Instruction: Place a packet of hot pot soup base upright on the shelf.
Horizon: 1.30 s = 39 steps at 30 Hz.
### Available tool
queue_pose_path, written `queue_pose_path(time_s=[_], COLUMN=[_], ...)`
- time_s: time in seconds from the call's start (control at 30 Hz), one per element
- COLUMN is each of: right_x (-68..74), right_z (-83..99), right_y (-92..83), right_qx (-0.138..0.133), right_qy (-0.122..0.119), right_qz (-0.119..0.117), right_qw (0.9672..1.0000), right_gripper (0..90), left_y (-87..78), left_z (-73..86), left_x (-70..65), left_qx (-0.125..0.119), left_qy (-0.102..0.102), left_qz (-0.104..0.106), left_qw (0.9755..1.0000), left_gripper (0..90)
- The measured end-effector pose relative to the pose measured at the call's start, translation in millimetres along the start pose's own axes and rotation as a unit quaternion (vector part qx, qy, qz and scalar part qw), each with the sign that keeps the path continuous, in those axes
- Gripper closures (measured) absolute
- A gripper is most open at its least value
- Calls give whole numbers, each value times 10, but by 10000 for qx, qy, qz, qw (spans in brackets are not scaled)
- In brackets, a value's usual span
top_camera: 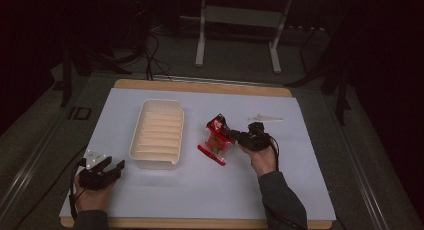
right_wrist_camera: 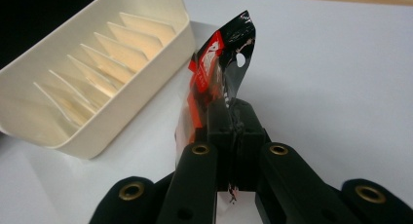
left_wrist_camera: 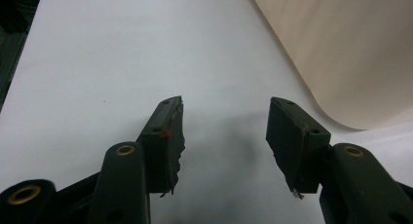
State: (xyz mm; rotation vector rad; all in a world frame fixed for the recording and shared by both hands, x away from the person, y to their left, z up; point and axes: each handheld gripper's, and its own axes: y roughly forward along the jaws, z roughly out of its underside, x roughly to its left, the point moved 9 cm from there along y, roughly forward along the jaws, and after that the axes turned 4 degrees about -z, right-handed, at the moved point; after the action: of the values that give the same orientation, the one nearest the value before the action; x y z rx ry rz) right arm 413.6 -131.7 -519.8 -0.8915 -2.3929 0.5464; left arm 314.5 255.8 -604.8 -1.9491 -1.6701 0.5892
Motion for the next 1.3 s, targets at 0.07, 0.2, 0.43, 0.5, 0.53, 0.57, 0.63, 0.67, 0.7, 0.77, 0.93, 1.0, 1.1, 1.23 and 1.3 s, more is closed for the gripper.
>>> queue_pose_path(time_s=[0.07, 0.2, 0.43, 0.5, 0.53, 0.57, 0.63, 0.67, 0.7, 0.77, 0.93, 1.0, 1.1, 1.23, 1.3], right_x=[18, 92, 157, 174, 178, 184, 191, 201, 210, 220, 274, 306, 328, 368, 390], right_z=[-8, -36, -61, -61, -61, -62, -63, -69, -75, -79, -113, -133, -146, -171, -183], right_y=[1, 3, 9, 9, 9, 9, 8, 6, 6, 4, -7, -17, -25, -38, -44], right_qx=[-9, -31, -34, -33, -37, -37, -37, -34, -43, -46, -59, -49, -47, -58, -58], right_qy=[-33, -185, -331, -361, -369, -375, -382, -424, -449, -472, -568, -636, -690, -758, -815], right_qz=[-18, -84, -144, -171, -179, -181, -195, -205, -216, -228, -295, -316, -324, -364, -373], right_qw=[10000, 9998, 9993, 9992, 9992, 9991, 9991, 9989, 9987, 9986, 9979, 9975, 9971, 9964, 9960], right_gripper=[889, 889, 889, 889, 889, 889, 890, 889, 889, 889, 890, 890, 890, 890, 890], left_y=[0, 0, 0, 0, 0, 0, 0, 0, 0, 0, 0, 0, 0, 1, 1], left_z=[0, 0, -1, 0, 0, 0, 0, 0, 0, 1, 1, 1, 1, 1, 1], left_x=[1, 0, 0, 0, 0, -1, 0, 0, 0, 0, -1, -1, -1, -1, -1], left_qx=[-2, -4, -4, 0, 0, -2, 2, 0, 1, 5, 4, 4, 8, 8, 3], left_qy=[-1, 0, 0, 1, 1, 0, 2, 2, 3, 4, 3, 5, 7, 4, 4], left_qz=[1, 1, 2, 3, 3, 4, 5, 4, 5, 9, 11, 11, 11, 12, 8], left_qw=[10000, 10000, 10000, 10000, 10000, 10000, 10000, 10000, 10000, 10000, 10000, 10000, 10000, 10000, 10000], left_gripper=[480, 480, 480, 480, 480, 480, 480, 480, 480, 480, 480, 480, 480, 480, 480])
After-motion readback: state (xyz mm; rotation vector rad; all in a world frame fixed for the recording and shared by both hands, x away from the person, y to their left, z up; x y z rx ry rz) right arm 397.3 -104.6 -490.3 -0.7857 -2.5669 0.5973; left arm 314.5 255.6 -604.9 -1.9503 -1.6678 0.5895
